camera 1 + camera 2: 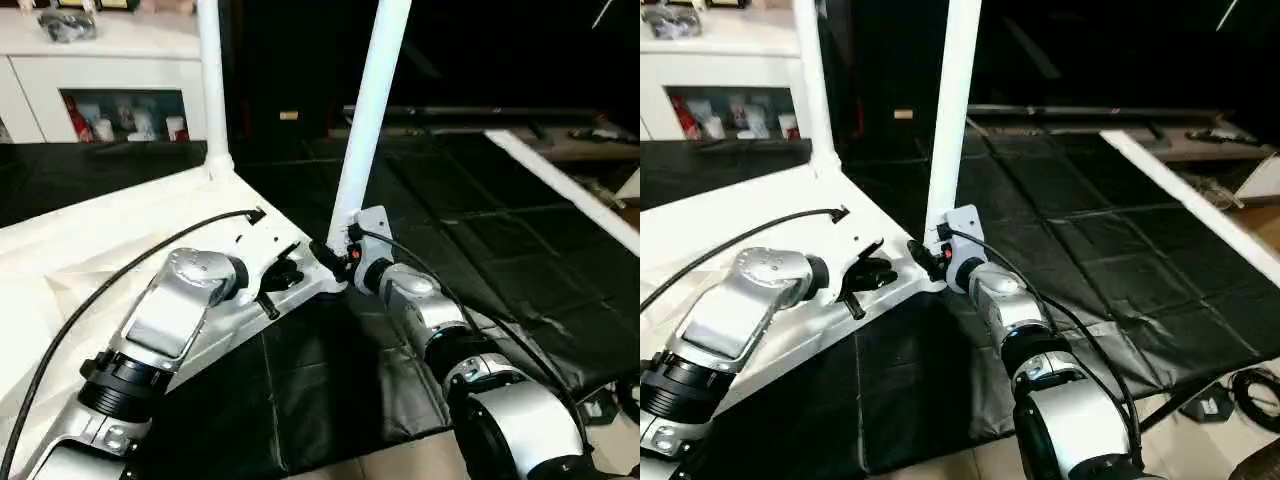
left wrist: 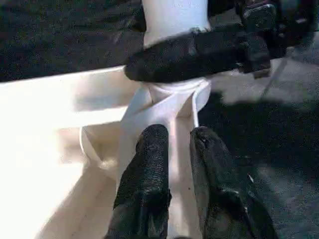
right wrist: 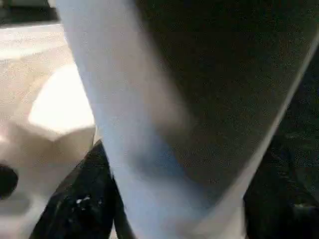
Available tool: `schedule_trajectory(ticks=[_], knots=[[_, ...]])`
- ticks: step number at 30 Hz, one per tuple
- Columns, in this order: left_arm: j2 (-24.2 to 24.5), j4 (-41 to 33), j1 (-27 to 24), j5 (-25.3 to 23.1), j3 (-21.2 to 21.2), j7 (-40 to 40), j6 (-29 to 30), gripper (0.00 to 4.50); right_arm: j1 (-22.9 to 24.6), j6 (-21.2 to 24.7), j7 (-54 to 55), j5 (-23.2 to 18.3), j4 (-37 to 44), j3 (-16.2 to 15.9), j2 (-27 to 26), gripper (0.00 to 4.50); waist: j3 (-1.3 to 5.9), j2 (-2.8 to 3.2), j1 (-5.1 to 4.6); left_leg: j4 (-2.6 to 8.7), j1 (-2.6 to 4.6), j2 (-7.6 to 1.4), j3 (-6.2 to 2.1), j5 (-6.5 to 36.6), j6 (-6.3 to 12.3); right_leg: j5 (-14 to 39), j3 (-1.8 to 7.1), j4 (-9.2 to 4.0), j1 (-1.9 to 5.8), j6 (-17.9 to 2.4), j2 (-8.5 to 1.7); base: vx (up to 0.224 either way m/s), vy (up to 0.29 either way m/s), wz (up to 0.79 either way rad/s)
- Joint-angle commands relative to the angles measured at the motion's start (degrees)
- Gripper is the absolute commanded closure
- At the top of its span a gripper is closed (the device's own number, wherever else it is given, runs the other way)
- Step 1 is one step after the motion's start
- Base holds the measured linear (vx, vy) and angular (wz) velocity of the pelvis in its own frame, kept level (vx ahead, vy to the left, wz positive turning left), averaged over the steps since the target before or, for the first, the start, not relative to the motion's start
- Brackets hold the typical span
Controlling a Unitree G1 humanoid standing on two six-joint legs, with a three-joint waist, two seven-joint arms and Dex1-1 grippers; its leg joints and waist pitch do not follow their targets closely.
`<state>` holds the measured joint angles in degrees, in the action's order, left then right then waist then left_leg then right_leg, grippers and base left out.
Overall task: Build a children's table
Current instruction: Rotate leg to tighten
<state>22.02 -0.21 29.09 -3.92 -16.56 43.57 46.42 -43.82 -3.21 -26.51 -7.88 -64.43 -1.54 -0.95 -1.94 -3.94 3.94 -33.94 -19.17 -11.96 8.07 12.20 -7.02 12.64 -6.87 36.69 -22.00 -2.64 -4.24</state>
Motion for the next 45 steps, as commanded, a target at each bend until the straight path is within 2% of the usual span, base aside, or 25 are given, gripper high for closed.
schedule_trajectory(ticks=[1, 2, 4, 6, 7, 10, 12, 18, 23, 26, 29, 33, 37, 38, 41, 43, 45], knots=[[-0.55, -0.51, -0.21, 1.16, -0.22, 0.26, 1.0, 3.61, 2.1, 1.65, -1.26, 0.18, -1.13, 0.75, 2.16, 0.84, 2.68, 1.27, -0.19, 4.51, -1.04, -1.7, 0.26, 7.86, 1.25, 7.01, 4.23, -4.61, 2.78, -9.37, -4.36, 0.0, 0.0, 0.0], [-0.59, -0.51, -0.19, 1.18, -0.22, 0.25, 1.02, 3.61, 2.32, 1.59, -1.7, 0.13, -0.69, 0.74, 2.39, 0.75, 2.78, 1.22, -0.17, 4.48, -1.17, -1.62, 0.27, 6.75, 1.59, 5.9, 4.21, -4.44, 3.02, -9.72, -4.34, 0.0, 0.0, 0.0], [-0.76, -0.35, -0.12, 1.14, -0.21, 0.05, 0.89, 3.61, 3.18, 1.45, -3.53, -0.15, 0.97, 0.76, 3.22, 0.68, 2.77, 1.73, 0.06, 4.21, -0.95, -1.63, 0.57, 3.75, 2.55, 1.59, 4.35, -4.22, 2.89, -11.28, -4.37, 0.0, 0.0, 0.0], [-0.61, 0.1, -0.12, 0.98, -0.54, -0.12, 0.0, 3.61, 4.14, 1.75, -5.6, -0.6, 2.86, 0.83, 3.93, 0.38, 2.95, 1.85, 0.17, 4.01, -0.92, -1.63, 0.64, 1.42, 3.32, -2.26, 4.32, -3.86, 3.05, -12.3, -4.29, 0.0, 0.0, 0.0], [-0.41, 0.23, -0.16, 0.88, -0.76, -0.11, -0.42, 3.61, 4.6, 1.9, -6.44, -0.74, 3.75, 0.79, 4.25, 0.38, 2.94, 1.91, 0.24, 3.98, -0.91, -1.65, 0.67, 1.01, 3.52, -3.04, 4.31, -3.85, 3.05, -12.46, -4.28, 0.0, 0.0, 0.0], [0.67, 0.17, -0.49, 0.71, -1.51, 0.51, -1.93, 3.61, 6.72, 2.58, -9.63, -0.94, 7.82, 0.2, 5.58, 0.14, 3.14, 1.77, 0.6, 3.74, -0.99, -1.64, 0.75, -0.88, 4.36, -6.05, 4.28, -3.53, 3.23, -13.0, -4.24, 0.0, 0.0, 0.0], [1.43, -0.3, -0.7, 0.97, -1.84, 1.24, -2.39, 3.61, 8.22, 3.34, -11.51, -1.15, 10.72, -0.28, 6.35, 0.06, 3.03, 1.7, 0.78, 3.7, -1.07, -1.61, 0.78, -1.65, 4.98, -6.97, 4.27, -3.53, 3.26, -12.85, -4.19, 0.0, 0.0, 0.0], [1.78, -2.25, -1.21, 2.99, -0.35, 2.16, 0.16, 3.61, 11.85, 5.34, -15.91, -1.56, 18.67, -1.71, 8.94, 0.06, 2.74, 1.69, 0.71, 3.92, -1.09, -1.64, 0.93, 1.65, 3.85, -1.49, 4.32, -4.14, 3.29, -12.22, -4.3, 0.0, 0.0, 0.0], [1.72, -2.94, -1.25, 3.95, -0.4, 2.82, 0.97, 3.24, 13.61, 7.64, -19.82, -2.26, 23.38, -2.28, 11.44, 0.0, 2.68, 1.49, 0.79, 3.87, -1.12, -1.59, 0.93, 1.9, 4.03, -0.4, 4.32, -4.29, 3.31, -11.78, -4.26, 0.0, 0.0, 0.0], [3.14, -3.57, -1.7, 3.66, -2.25, 4.12, 0.44, 3.0, 15.05, 9.45, -21.56, -2.58, 26.71, -2.29, 13.26, 0.0, 2.66, 1.39, 0.88, 3.79, -1.12, -1.62, 0.9, 0.86, 4.57, -0.88, 4.33, -4.25, 3.28, -11.44, -4.2, 0.0, 0.0, 0.0], [5.03, -3.65, -2.27, 2.66, -4.01, 5.09, -0.24, 3.0, 17.8, 12.5, -25.0, -3.61, 32.51, -2.63, 16.42, 0.0, 2.68, 1.38, 0.86, 3.68, -1.22, -1.47, 0.91, 0.28, 5.12, -1.41, 4.3, -4.22, 3.35, -11.07, -4.05, 0.0, 0.0, 0.0], [4.41, -3.01, -2.15, 3.19, -3.55, 4.24, 0.99, 3.0, 19.53, 14.42, -26.39, -4.12, 35.9, -2.81, 17.93, 0.0, 2.61, 1.36, 0.83, 3.7, -1.27, -1.48, 0.95, 1.29, 4.79, 0.56, 4.24, -4.51, 3.34, -10.99, -4.11, 0.0, 0.0, 0.0], [3.43, -0.24, -1.47, 2.22, -3.37, 1.66, 0.46, 3.0, 22.45, 17.78, -28.07, -4.92, 42.2, -3.47, 19.57, 0.0, 2.59, 1.31, 0.96, 3.67, -1.23, -1.4, 0.91, 1.7, 4.8, 1.76, 4.21, -4.72, 3.32, -9.79, -3.94, 0.0, 0.0, 0.0], [3.06, 0.47, -1.41, 2.3, -2.98, 1.01, -0.16, 3.15, 23.12, 18.27, -28.21, -5.05, 43.45, -3.69, 19.87, 0.0, 2.65, 1.58, 0.97, 3.66, -1.22, -1.46, 0.83, 1.67, 4.7, 1.57, 4.2, -4.62, 3.29, -9.89, -3.99, 0.0, 0.0, 0.0], [2.48, 1.83, -1.25, 2.71, -2.28, 0.17, -1.04, 3.38, 24.55, 19.46, -28.24, -5.44, 46.18, -4.08, 20.47, 0.0, 2.68, 1.37, 1.0, 3.6, -1.27, -1.43, 0.84, 1.24, 4.87, 0.44, 4.17, -4.66, 3.31, -10.12, -3.96, 0.0, 0.0, 0.0], [2.78, 2.59, -1.27, 2.54, -2.56, 0.51, -1.58, 3.6, 25.13, 19.82, -27.88, -5.55, 47.21, -4.08, 20.56, 0.0, 2.58, 1.3, 0.94, 3.68, -1.41, -1.35, 0.83, 2.37, 4.65, 2.62, 4.13, -4.89, 3.36, -9.68, -4.04, 0.0, 0.0, 0.0], [2.92, 2.93, -1.28, 2.31, -2.75, 0.53, -1.71, 3.77, 25.22, 19.68, -27.74, -5.5, 47.31, -4.01, 20.49, 0.0, 2.5, 1.32, 0.92, 3.75, -1.26, -1.36, 0.85, 3.5, 4.4, 4.79, 4.12, -5.16, 3.16, -9.24, -4.06, 0.0, 0.0, 0.0]])
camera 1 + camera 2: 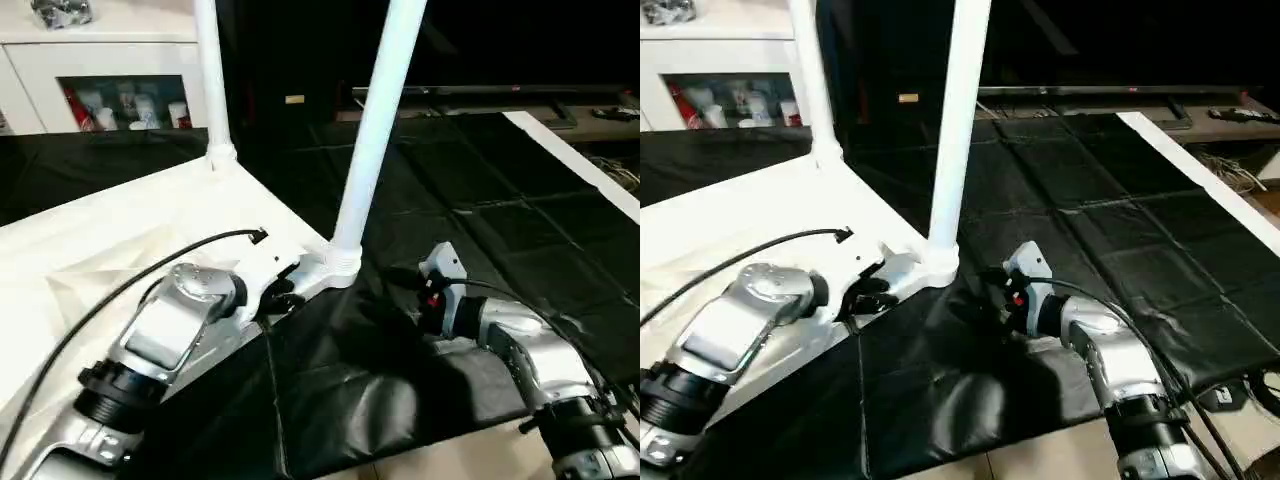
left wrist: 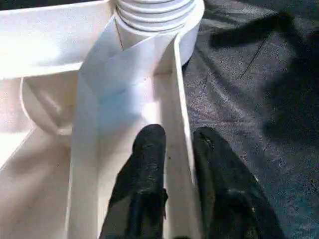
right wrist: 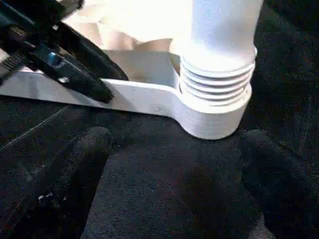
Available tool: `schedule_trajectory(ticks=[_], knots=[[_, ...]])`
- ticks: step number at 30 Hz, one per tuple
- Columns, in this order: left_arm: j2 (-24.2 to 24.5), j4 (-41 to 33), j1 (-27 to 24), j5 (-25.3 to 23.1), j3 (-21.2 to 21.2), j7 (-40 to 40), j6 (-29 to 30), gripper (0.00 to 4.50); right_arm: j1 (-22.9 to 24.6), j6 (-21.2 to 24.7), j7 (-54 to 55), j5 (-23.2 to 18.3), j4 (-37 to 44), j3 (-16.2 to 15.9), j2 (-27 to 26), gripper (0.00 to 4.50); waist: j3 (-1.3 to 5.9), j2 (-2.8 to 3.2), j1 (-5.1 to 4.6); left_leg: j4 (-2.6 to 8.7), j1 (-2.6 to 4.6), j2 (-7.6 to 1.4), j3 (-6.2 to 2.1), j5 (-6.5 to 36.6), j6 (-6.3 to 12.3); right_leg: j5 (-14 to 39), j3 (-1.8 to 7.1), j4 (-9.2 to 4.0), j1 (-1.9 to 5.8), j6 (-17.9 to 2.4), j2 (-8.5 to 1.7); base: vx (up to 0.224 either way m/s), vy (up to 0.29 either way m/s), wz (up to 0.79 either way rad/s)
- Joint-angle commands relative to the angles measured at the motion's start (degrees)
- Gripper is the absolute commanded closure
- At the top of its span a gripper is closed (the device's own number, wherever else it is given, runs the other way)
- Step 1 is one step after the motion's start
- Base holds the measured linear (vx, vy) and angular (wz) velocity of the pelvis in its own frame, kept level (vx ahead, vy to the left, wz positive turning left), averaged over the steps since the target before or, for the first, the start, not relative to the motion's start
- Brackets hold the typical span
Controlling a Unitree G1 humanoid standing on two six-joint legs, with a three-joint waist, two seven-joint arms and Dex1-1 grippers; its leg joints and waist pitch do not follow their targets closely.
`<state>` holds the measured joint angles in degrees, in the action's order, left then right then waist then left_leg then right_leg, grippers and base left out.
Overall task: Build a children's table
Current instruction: Rotate leg to tighten
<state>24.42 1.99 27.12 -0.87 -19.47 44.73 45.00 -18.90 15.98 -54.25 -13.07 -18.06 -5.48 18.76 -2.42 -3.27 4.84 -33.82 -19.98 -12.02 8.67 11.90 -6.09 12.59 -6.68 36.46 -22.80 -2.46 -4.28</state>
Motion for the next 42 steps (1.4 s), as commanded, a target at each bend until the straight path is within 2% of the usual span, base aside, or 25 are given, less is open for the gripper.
schedule_trajectory(ticks=[1, 3, 4, 10, 11, 14, 15, 17, 18, 20, 22, 24, 28, 30, 31, 34, 38, 42], knots=[[0.84, 1.71, 0.84, -1.36, -0.36, -1.0, -0.6, 3.82, 0.59, 0.89, 0.42, -0.23, 1.72, 0.21, 0.57, 0.0, 3.01, 0.67, 0.08, 3.6, -0.45, -1.29, 0.27, 3.97, 3.34, 5.5, 3.95, -5.02, 3.96, -9.22, -4.03, 0.0, 0.0, 0.0], [1.03, 2.61, 1.11, -1.87, -0.65, -1.43, -0.99, 3.9, 0.63, 1.09, 0.57, -0.18, 2.07, 0.29, 0.41, 0.0, 3.01, 0.73, 0.07, 3.64, -0.46, -1.35, 0.21, 4.14, 3.19, 5.87, 3.93, -5.04, 3.94, -8.87, -4.01, 0.0, 0.0, 0.0], [0.99, 3.28, 1.37, -1.87, -0.63, -1.72, -1.42, 4.16, 0.78, 1.48, 0.62, -0.25, 2.65, 0.26, 0.38, 0.0, 2.92, 0.58, 0.02, 3.69, -0.49, -1.31, 0.23, 4.49, 3.17, 6.53, 3.88, -5.16, 3.91, -8.52, -3.93, 0.0, 0.0, 0.0], [0.88, 3.9, 1.48, -0.79, -0.08, -0.55, -3.14, 4.42, 1.03, 1.97, 0.63, -0.59, 3.53, -0.19, 0.61, 0.0, 2.86, 0.52, 0.21, 3.73, -0.43, -1.31, 0.25, 5.38, 2.94, 10.52, 3.85, -5.55, 3.66, -7.26, -4.08, 0.0, 0.0, 0.0], [1.21, 4.02, 1.14, -0.17, -0.25, 0.97, -4.63, 4.42, 0.94, 1.72, 0.64, -0.56, 3.37, -0.21, 0.53, 0.0, 2.83, 0.33, 0.21, 3.74, -0.44, -1.31, 0.25, 5.29, 2.97, 10.7, 3.85, -5.62, 3.63, -7.14, -4.07, 0.0, 0.0, 0.0], [2.36, 5.07, 0.56, 0.51, -1.02, 3.85, -8.83, 4.42, 0.48, 1.29, 0.98, -0.64, 2.85, 0.09, 0.13, 0.0, 2.88, 0.48, 0.33, 3.81, -0.44, -1.32, 0.16, 4.93, 2.88, 9.82, 3.86, -5.44, 3.56, -7.04, -4.06, 0.0, 0.0, 0.0], [3.68, 6.04, 0.0, 1.44, -1.69, 7.82, -13.65, 4.42, -0.1, 0.78, 0.98, -0.83, 2.29, 0.52, -0.02, 0.0, 2.87, 0.04, 0.27, 3.78, -0.52, -1.29, 0.22, 4.78, 3.0, 9.83, 3.85, -5.48, 3.6, -6.93, -4.08, 0.0, 0.0, 0.0], [5.02, 7.4, -0.45, 2.09, -2.48, 11.87, -20.51, 4.42, -0.72, 0.69, 1.01, -0.99, 1.77, 0.92, -0.06, 0.0, 2.92, 0.39, 0.45, 3.81, -0.38, -1.3, 0.18, 4.45, 3.07, 9.34, 3.94, -5.4, 3.45, -6.62, -4.08, 0.0, 0.0, 0.0], [5.64, 8.23, -0.59, 2.29, -2.77, 13.44, -21.98, 4.42, -0.98, 0.45, 0.75, -1.02, 1.4, 1.0, 0.07, 0.0, 2.97, 0.26, 0.48, 3.83, -0.31, -1.37, 0.18, 4.28, 3.1, 8.85, 3.94, -5.31, 3.44, -6.72, -4.09, 0.0, 0.0, 0.0], [6.02, 8.73, -0.68, 2.46, -2.93, 14.41, -22.48, 4.42, -1.13, 0.25, 0.55, -1.05, 1.16, 1.05, 0.17, 0.0, 2.96, 0.5, 0.72, 3.87, -0.1, -1.54, 0.28, 3.85, 2.79, 7.1, 3.98, -4.94, 3.3, -7.51, -4.09, 0.0, 0.0, 0.0], [8.26, 11.82, -0.51, 1.54, -4.78, 18.83, -29.21, 4.42, -1.46, -0.51, -2.25, -1.63, 1.0, 0.59, 1.05, 0.0, 2.94, 0.52, 1.08, 4.05, -0.1, -1.6, 0.29, 4.74, 2.49, 7.47, 4.01, -4.89, 3.46, -7.48, -4.26, 0.0, 0.0, 0.0], [8.68, 12.61, -0.39, 1.58, -5.03, 20.26, -30.79, 4.42, -1.51, -0.63, -3.33, -1.95, 1.13, 0.42, 1.32, 0.0, 2.95, 0.68, 1.21, 4.07, 0.13, -1.71, 0.34, 4.97, 2.14, 6.71, 4.07, -4.82, 3.38, -7.71, -4.29, 0.0, 0.0, 0.0], [9.16, 14.98, 0.52, 3.16, -4.72, 25.34, -33.76, 4.42, -2.05, -0.75, -8.45, -3.75, 1.42, -0.48, 1.95, 0.0, 3.03, 0.61, 1.31, 3.99, -0.01, -1.58, 0.43, 4.65, 2.45, 5.14, 4.06, -4.69, 3.59, -8.27, -4.32, 0.0, 0.0, 0.0], [9.34, 16.35, 1.11, 3.32, -4.93, 27.44, -35.67, 4.42, -2.53, -1.12, -10.68, -3.76, 1.0, -1.4, 2.34, 0.0, 3.04, 0.55, 1.35, 3.97, -0.04, -1.57, 0.44, 4.66, 2.41, 5.36, 4.07, -4.66, 3.66, -8.41, -4.39, 0.0, 0.0, 0.0], [9.41, 18.45, 2.13, 3.29, -5.45, 30.91, -38.76, 4.42, -3.61, -3.93, -14.46, -1.9, -0.93, -4.25, 3.12, 0.0, 2.98, 0.54, 1.34, 3.96, -0.06, -1.51, 0.46, 5.02, 2.45, 6.33, 4.01, -4.84, 3.59, -8.38, -4.42, 0.0, 0.0, 0.0], [9.51, 18.65, 2.54, 3.56, -5.86, 32.89, -39.71, 4.42, -4.62, -6.33, -15.56, -0.35, -3.08, -5.65, 3.0, 0.0, 3.05, 0.59, 1.4, 3.98, -0.01, -1.69, 0.46, 5.2, 2.03, 7.02, 4.07, -4.76, 3.56, -8.5, -4.61, 0.0, 0.0, 0.0], [9.87, 18.29, 2.76, 4.44, -6.42, 35.37, -40.7, 4.42, -6.49, -8.43, -15.65, 0.81, -6.73, -6.01, 1.96, 0.0, 3.19, 0.58, 1.45, 3.96, 0.17, -1.85, 0.49, 4.17, 1.67, 4.69, 4.11, -4.23, 3.54, -10.04, -4.61, 0.0, 0.0, 0.0], [9.87, 18.76, 3.23, 4.39, -6.32, 37.35, -42.08, 4.5, -7.98, -10.37, -18.3, 1.25, -8.98, -7.0, 1.45, 0.48, 3.28, 0.45, 1.5, 3.83, -0.02, -1.82, 0.55, 3.46, 2.49, 1.91, 4.04, -3.9, 3.8, -10.8, -4.6, 0.0, 0.0, 0.0]])
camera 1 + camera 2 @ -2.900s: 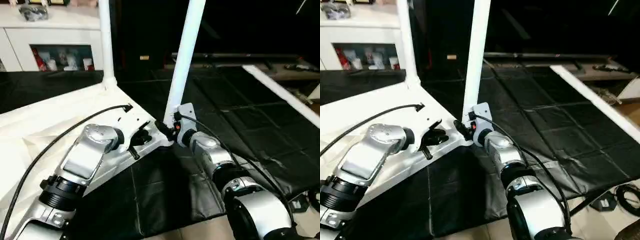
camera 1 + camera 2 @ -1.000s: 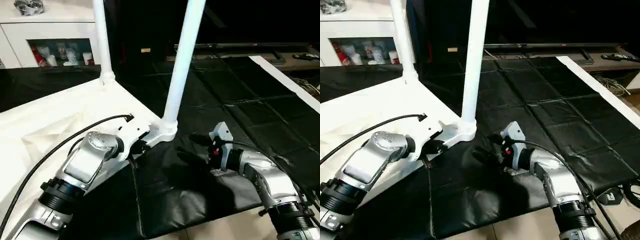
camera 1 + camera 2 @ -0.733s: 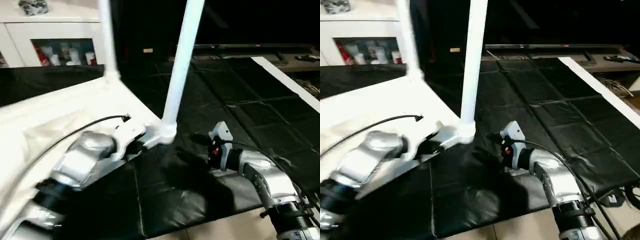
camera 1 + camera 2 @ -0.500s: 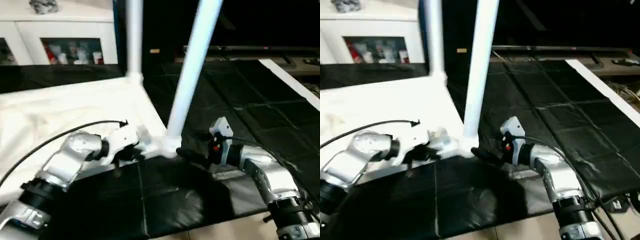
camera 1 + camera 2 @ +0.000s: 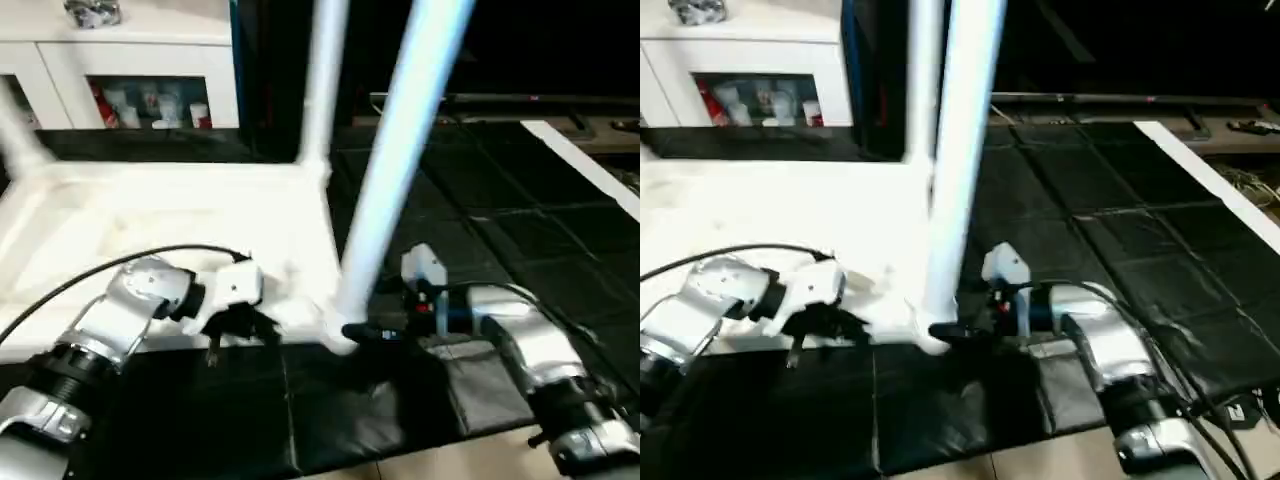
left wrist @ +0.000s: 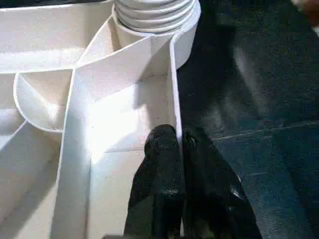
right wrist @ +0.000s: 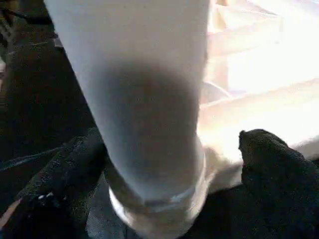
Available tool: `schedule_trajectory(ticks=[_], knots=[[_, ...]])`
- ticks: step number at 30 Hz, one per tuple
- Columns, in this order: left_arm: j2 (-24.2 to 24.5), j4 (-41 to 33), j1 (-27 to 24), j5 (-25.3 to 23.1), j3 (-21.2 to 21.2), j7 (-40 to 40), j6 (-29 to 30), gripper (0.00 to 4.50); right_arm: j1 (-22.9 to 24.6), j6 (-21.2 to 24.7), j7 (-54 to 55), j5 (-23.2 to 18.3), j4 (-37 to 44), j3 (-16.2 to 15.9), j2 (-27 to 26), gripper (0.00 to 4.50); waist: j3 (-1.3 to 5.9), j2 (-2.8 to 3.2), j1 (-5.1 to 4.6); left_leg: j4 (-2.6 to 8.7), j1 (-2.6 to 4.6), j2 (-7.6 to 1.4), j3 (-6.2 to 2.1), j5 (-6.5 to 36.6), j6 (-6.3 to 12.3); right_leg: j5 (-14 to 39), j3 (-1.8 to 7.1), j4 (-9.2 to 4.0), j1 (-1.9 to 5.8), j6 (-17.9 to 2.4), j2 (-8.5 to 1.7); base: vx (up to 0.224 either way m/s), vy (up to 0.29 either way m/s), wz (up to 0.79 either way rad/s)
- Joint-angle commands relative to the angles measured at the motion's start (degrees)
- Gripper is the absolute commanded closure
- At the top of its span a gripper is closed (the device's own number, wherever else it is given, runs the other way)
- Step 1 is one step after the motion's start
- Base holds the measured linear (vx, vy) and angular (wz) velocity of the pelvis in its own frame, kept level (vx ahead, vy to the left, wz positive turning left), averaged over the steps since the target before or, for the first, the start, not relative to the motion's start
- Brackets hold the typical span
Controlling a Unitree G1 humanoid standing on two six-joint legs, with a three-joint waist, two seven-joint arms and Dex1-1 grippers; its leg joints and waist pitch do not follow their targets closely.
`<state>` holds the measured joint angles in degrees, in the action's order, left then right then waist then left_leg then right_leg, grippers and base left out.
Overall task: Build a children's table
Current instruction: Rotate leg to tighten
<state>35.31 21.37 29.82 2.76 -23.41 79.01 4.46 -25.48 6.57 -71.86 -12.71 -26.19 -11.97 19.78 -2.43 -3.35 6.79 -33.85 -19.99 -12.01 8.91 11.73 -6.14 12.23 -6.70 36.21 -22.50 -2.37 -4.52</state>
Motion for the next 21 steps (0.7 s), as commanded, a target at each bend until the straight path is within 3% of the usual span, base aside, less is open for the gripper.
schedule_trajectory(ticks=[1, 5, 6, 10, 12, 16, 21], knots=[[-1.05, -0.43, 0.67, 0.72, -2.33, 3.24, -1.61, 4.5, -1.52, -1.4, -1.79, 1.11, -1.17, -1.13, 0.49, 0.48, 3.23, 0.44, -0.5, 3.86, -0.09, -1.76, 0.32, 3.85, 2.62, 3.08, 4.06, -3.73, 3.52, -10.66, -4.38, 0.0, 0.0, 0.0], [-1.33, 1.07, 1.16, 0.45, -2.04, 4.07, -2.75, 4.5, -2.19, -3.19, -4.15, 1.88, -3.23, -3.07, 0.45, 0.78, 3.25, 0.46, -0.57, 3.84, -0.02, -1.81, 0.32, 3.97, 2.58, 4.15, 4.07, -3.8, 3.47, -10.49, -4.37, 0.0, 0.0, 0.0], [-1.39, 1.52, 1.27, 0.42, -1.96, 4.39, -3.11, 4.5, -2.62, -3.96, -4.47, 2.11, -4.45, -3.32, 0.18, 1.06, 3.22, 0.49, -0.53, 3.84, 0.0, -1.79, 0.37, 4.27, 2.4, 4.81, 4.07, -3.89, 3.42, -10.37, -4.38, 0.0, 0.0, 0.0], [-1.37, 1.78, 1.3, 0.44, -1.9, 4.76, -3.39, 4.5, -3.25, -4.82, -4.63, 2.34, -6.06, -3.4, -0.26, 1.24, 3.38, 0.44, -0.57, 3.77, -0.06, -1.86, 0.33, 3.55, 2.54, 3.23, 4.08, -3.58, 3.49, -10.9, -4.39, 0.0, 0.0, 0.0], [-1.37, 2.07, 1.4, 0.37, -1.73, 5.26, -3.48, 4.5, -4.13, -5.41, -5.42, 2.28, -8.02, -3.14, -0.84, 1.56, 3.3, 0.44, -0.57, 3.79, -0.06, -1.85, 0.34, 3.54, 2.77, 3.01, 4.05, -3.59, 3.47, -11.12, -4.35, 0.0, 0.0, 0.0], [-1.45, 2.48, 1.65, 0.47, -1.41, 5.54, -3.35, 4.5, -4.48, -5.91, -6.36, 2.14, -8.97, -3.15, -1.13, 1.67, 3.24, 0.49, -0.49, 3.82, 0.01, -1.92, 0.38, 4.7, 2.43, 5.44, 4.09, -3.84, 3.43, -10.67, -4.42, 0.0, 0.0, 0.0], [-1.94, 3.21, 2.08, 0.85, -0.77, 5.2, -2.29, 4.5, -4.33, -5.03, -6.94, 0.95, -9.18, -2.76, -1.56, 1.71, 3.31, 0.43, -0.54, 3.77, 0.0, -1.9, 0.4, 3.7, 2.76, 3.8, 4.05, -3.64, 3.39, -11.0, -4.32, 0.0, 0.0, 0.0]])
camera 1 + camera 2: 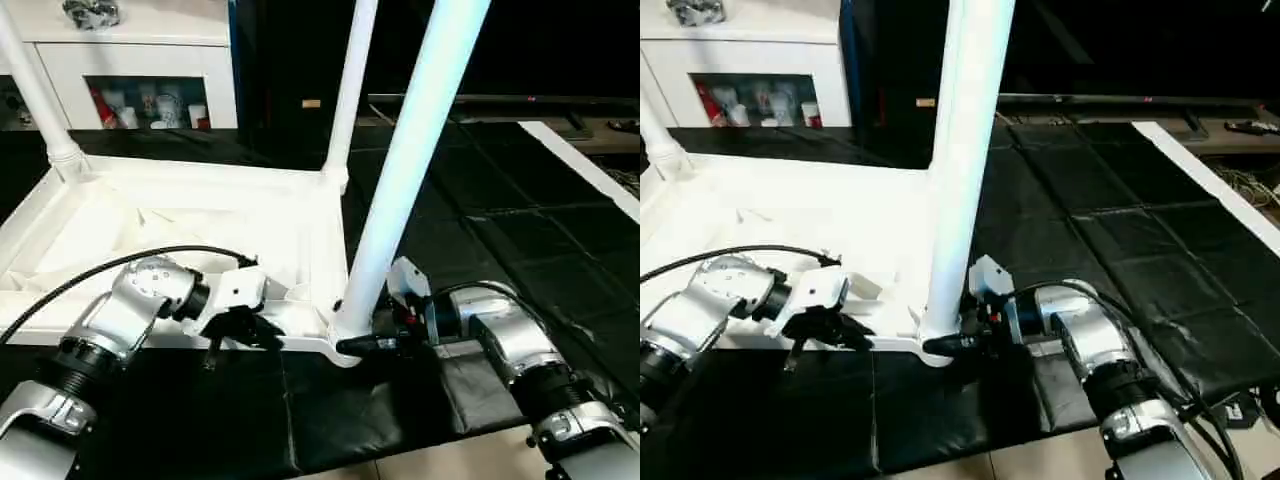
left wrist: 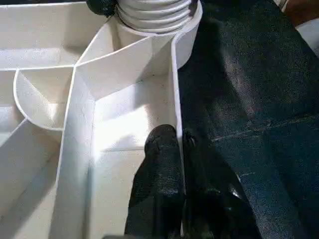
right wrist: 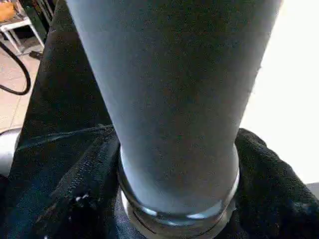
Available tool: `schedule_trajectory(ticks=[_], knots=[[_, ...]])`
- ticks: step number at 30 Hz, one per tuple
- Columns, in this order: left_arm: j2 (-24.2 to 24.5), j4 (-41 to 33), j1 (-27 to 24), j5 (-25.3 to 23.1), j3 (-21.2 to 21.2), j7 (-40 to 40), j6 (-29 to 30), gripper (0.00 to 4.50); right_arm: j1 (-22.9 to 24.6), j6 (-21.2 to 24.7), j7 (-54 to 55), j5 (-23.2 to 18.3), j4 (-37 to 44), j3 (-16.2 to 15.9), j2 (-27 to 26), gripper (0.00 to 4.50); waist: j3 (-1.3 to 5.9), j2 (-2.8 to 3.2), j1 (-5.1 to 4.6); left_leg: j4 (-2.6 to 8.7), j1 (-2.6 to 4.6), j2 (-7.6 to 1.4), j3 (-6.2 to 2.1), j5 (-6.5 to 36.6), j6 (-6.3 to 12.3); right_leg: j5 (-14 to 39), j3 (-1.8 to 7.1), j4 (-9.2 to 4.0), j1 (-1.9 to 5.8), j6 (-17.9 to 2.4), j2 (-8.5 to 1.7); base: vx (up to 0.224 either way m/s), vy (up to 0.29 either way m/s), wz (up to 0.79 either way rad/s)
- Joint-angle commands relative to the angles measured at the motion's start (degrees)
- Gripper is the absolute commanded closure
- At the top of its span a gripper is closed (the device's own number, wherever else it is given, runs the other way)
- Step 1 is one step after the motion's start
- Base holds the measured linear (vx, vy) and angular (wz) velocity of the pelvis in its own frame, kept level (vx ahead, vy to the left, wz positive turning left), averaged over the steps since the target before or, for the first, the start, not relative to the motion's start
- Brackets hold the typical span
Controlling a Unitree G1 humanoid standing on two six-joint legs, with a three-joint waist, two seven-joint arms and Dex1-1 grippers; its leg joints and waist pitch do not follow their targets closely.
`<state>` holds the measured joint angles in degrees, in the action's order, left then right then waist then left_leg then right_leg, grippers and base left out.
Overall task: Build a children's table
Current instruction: Rotate leg to tighten
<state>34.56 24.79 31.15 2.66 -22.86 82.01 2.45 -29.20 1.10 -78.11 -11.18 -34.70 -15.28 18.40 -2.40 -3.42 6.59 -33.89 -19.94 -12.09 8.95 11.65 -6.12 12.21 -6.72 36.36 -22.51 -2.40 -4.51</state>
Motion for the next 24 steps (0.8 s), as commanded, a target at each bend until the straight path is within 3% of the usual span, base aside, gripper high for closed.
schedule_trajectory(ticks=[1, 2, 5, 8, 11, 13, 15, 19, 20, 21, 24], knots=[[-1.64, 0.31, 1.01, 0.72, -0.87, 0.95, 0.67, 4.5, -0.5, 1.19, -0.37, -1.04, -0.75, 0.84, -0.5, 1.71, 3.29, 0.64, -0.31, 3.82, 0.0, -1.83, 0.37, 4.04, 2.67, 4.17, 4.07, -3.79, 3.4, -11.06, -4.36, 0.0, 0.0, 0.0], [-2.15, 0.81, 1.27, 0.29, -0.43, -0.77, 1.76, 4.5, -0.38, 2.41, 0.27, -1.57, -0.72, 1.28, -0.97, 1.71, 3.29, 0.87, -0.25, 3.82, 0.04, -1.86, 0.34, 4.27, 2.56, 4.33, 4.07, -3.84, 3.36, -11.14, -4.4, 0.0, 0.0, 0.0], [-6.05, 1.65, 2.09, -0.17, 2.58, -10.89, 7.65, 4.5, 0.61, 7.93, 9.41, -2.81, -0.36, 4.12, -4.65, 1.71, 3.06, 0.71, -0.37, 4.02, 0.17, -1.84, 0.33, 6.4, 1.05, 7.91, 4.18, -4.29, 3.27, -10.56, -4.52, 0.0, 0.0, 0.0], [-10.06, -0.22, 2.43, 0.67, 4.93, -18.19, 14.33, 4.5, 1.45, 8.51, 19.4, -1.08, -1.0, 5.17, -8.89, 1.71, 2.92, 0.47, -0.57, 4.2, 0.06, -1.67, 0.19, 8.15, -0.37, 14.42, 4.05, -5.03, 3.24, -8.11, -4.62, 0.0, 0.0, 0.0], [-12.41, -1.54, 2.59, 0.56, 5.67, -21.86, 17.68, 4.5, 1.29, 9.03, 24.77, -0.07, -2.11, 5.43, -11.61, 1.71, 2.89, 0.41, -1.25, 4.34, -0.33, -1.52, 0.0, 8.17, -1.0, 16.31, 4.03, -5.11, 3.46, -6.75, -4.53, 0.0, 0.0, 0.0], [-13.52, -2.05, 2.67, 0.54, 6.06, -23.34, 19.25, 4.5, 1.07, 9.36, 27.06, 0.21, -2.73, 5.62, -12.8, 1.71, 2.86, 0.37, -1.68, 4.3, -0.37, -1.37, -0.07, 8.09, -0.65, 16.45, 4.1, -5.23, 3.4, -6.64, -4.46, 0.0, 0.0, 0.0], [-17.31, -3.15, 2.98, -1.2, 5.99, -28.19, 22.51, 4.5, -0.97, 10.47, 35.74, 0.94, -6.27, 6.89, -17.69, 1.71, 2.81, 0.33, -2.08, 4.26, -0.17, -1.33, 0.13, 8.33, -0.15, 16.33, 4.26, -5.31, 3.11, -6.72, -4.28, 0.0, 0.0, 0.0], [-20.73, -3.25, 3.54, -2.47, 5.6, -32.09, 24.53, 4.5, -3.63, 11.0, 42.25, 3.19, -9.27, 7.09, -20.73, 1.71, 2.57, 0.23, -2.7, 4.37, 0.31, -1.21, 0.03, 10.64, -0.19, 21.17, 4.21, -6.07, 2.78, -5.82, -4.26, 0.0, 0.0, 0.0], [-21.28, -2.94, 3.86, -3.16, 5.29, -33.1, 24.68, 4.5, -4.01, 11.18, 42.06, 3.26, -9.44, 7.23, -21.23, 1.36, 2.67, 0.2, -2.88, 4.47, 0.02, -1.2, -0.08, 10.17, 0.11, 20.05, 4.21, -5.87, 3.02, -5.88, -4.18, 0.0, 0.0, 0.0], [-21.21, -2.75, 3.96, -3.4, 5.11, -33.12, 24.44, 4.5, -4.04, 11.21, 41.91, 3.22, -9.43, 7.26, -21.25, 1.02, 2.65, 0.3, -2.81, 4.41, 0.25, -1.21, -0.02, 10.29, 0.5, 19.41, 4.25, -5.95, 2.8, -5.97, -4.19, 0.0, 0.0, 0.0], [-19.64, -2.6, 3.88, -3.79, 4.98, -32.28, 24.01, 4.5, -3.77, 11.44, 41.94, 2.6, -8.65, 8.47, -20.96, 0.86, 2.69, 0.35, -2.87, 4.59, 0.1, -1.33, -0.04, 9.6, 1.02, 16.59, 4.31, -5.73, 2.94, -6.66, -4.15, 0.0, 0.0, 0.0]])
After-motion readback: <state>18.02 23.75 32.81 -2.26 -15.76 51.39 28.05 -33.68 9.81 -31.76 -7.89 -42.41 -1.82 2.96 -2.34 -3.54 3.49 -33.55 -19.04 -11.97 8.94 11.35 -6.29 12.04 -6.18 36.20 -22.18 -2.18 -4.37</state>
